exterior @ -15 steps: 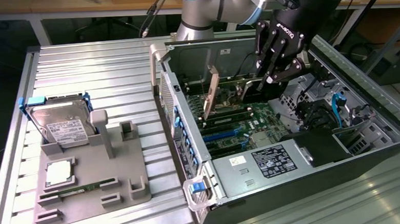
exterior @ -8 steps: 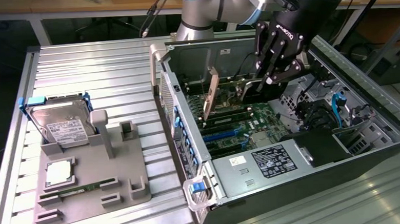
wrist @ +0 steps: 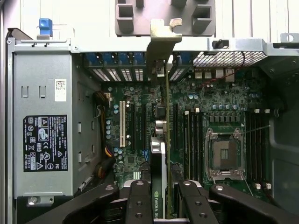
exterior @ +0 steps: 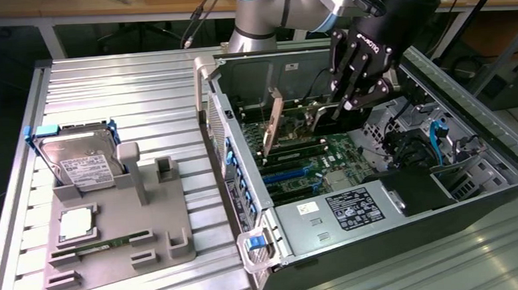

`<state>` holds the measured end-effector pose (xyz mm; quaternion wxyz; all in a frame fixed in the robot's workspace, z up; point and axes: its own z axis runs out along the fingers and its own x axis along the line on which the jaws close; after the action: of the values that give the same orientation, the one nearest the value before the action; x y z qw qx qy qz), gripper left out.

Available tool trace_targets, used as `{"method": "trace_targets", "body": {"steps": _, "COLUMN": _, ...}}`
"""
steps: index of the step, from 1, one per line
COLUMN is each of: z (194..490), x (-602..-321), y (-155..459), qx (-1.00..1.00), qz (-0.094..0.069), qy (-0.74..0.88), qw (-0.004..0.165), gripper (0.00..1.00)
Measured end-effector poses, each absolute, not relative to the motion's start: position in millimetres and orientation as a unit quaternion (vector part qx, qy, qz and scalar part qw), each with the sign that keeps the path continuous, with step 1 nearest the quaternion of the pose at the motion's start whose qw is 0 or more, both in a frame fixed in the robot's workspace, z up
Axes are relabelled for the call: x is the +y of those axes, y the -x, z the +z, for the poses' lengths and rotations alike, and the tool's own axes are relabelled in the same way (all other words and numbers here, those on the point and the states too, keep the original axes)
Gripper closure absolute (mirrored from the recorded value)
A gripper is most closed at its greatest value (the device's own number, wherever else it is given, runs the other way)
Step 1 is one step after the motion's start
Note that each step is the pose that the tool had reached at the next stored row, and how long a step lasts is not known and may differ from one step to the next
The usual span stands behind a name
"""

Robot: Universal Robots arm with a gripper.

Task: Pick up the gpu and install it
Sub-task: 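Insert the gpu into the slot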

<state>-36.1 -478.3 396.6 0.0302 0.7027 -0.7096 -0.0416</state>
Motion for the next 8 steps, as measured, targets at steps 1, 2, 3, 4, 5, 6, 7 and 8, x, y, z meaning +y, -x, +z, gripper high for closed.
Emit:
{"method": "trace_targets", "body": {"steps": 1, "z": 396.3, "x": -478.3, "y": 36.1, "qx": -0.71, "qz": -0.042, "qy": -0.703, "qw": 0.03, "gripper": 0.73}}
{"method": "trace_targets", "body": {"steps": 2, "z": 396.1, "x": -478.3, "y": 36.1, "qx": -0.71, "qz": -0.042, "qy": -0.703, "qw": 0.03, "gripper": 0.73}}
{"method": "trace_targets", "body": {"steps": 3, "z": 395.8, "x": -478.3, "y": 36.1, "qx": -0.71, "qz": -0.042, "qy": -0.703, "qw": 0.03, "gripper": 0.73}}
{"method": "trace_targets", "body": {"steps": 4, "z": 395.6, "x": -478.3, "y": 36.1, "qx": -0.71, "qz": -0.042, "qy": -0.703, "qw": 0.03, "gripper": 0.73}}
{"method": "trace_targets", "body": {"steps": 5, "z": 395.4, "x": -478.3, "y": 36.1, "qx": -0.71, "qz": -0.042, "qy": -0.703, "qw": 0.03, "gripper": 0.73}}
{"method": "trace_targets", "body": {"steps": 6, "z": 395.1, "x": -478.3, "y": 36.1, "qx": -0.71, "qz": -0.042, "qy": -0.703, "qw": 0.03, "gripper": 0.73}}
{"method": "trace_targets", "body": {"steps": 7, "z": 395.0, "x": -478.3, "y": 36.1, "qx": -0.71, "qz": -0.042, "qy": -0.703, "qw": 0.03, "gripper": 0.73}}
{"method": "trace_targets", "body": {"steps": 8, "z": 394.7, "x": -478.3, "y": 36.1, "qx": -0.71, "qz": -0.042, "qy": -0.703, "qw": 0.03, "gripper": 0.73}}
